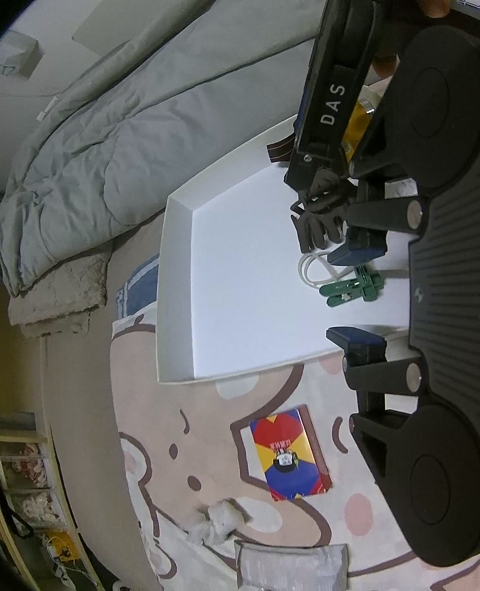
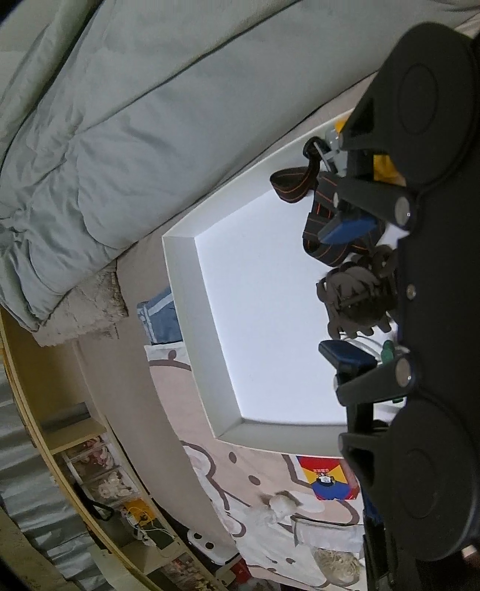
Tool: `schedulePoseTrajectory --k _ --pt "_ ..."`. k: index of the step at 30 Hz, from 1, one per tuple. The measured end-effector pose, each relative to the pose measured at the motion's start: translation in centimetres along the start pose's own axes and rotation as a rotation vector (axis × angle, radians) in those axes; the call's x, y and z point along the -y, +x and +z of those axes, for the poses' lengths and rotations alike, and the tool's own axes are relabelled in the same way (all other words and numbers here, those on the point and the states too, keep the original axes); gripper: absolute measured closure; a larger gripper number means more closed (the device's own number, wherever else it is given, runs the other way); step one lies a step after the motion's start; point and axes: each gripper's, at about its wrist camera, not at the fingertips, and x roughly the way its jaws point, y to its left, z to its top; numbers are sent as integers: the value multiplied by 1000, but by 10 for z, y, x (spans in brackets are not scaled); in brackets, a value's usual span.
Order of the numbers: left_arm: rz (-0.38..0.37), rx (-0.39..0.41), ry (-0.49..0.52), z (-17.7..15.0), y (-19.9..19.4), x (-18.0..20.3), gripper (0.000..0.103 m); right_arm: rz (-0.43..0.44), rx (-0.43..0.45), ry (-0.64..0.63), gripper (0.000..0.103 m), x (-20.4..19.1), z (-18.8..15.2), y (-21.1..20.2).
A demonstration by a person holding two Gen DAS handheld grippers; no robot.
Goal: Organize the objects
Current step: 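Open the left tool to drop the green clip while the right tool releases the hair claw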
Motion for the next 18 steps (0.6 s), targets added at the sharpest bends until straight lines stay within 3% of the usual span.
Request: schedulePoseTrajectory --k 10,18 --pt "37 13 -11 -10 -22 -17 57 -21 15 -24 42 -10 -8 -17" --pt "59 26 -26 -23 -36 -32 37 -53 14 -36 42 -14 -26 -29"
